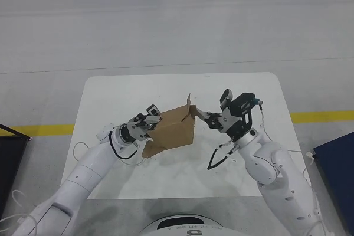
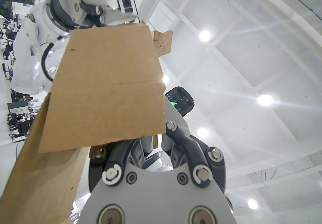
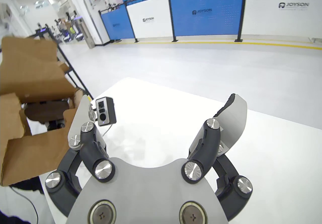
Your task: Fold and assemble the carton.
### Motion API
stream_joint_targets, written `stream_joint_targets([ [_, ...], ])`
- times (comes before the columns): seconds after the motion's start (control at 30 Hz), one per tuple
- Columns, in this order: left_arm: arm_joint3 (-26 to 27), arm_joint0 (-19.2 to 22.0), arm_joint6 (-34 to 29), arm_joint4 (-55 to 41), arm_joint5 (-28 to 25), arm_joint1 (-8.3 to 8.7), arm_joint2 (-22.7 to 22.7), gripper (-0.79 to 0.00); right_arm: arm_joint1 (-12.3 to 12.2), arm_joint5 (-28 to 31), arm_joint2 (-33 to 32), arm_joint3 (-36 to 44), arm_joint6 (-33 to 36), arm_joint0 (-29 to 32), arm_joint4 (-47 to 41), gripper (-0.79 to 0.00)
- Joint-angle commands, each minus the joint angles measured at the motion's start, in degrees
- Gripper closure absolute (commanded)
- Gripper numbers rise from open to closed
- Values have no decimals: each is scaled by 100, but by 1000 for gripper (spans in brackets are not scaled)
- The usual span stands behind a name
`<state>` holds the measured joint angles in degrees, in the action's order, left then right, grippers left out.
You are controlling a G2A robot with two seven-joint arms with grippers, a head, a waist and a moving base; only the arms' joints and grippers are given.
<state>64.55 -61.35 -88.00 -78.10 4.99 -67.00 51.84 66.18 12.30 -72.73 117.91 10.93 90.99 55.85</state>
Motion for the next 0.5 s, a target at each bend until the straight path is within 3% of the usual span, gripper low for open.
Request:
stream_joint_targets([
  [0.0, -2, 4, 0, -7, 1, 7, -9, 0, 5, 72, 74, 20, 49, -18, -16, -785],
  [0.3, 1, -5, 0, -57, -44, 38, -39, 0, 10, 525, 251, 51, 118, -29, -237, -785],
  [0.47, 43, -34, 0, -76, -75, 69, -23, 0, 10, 343, -98, 49, -202, 56, -665, -785],
])
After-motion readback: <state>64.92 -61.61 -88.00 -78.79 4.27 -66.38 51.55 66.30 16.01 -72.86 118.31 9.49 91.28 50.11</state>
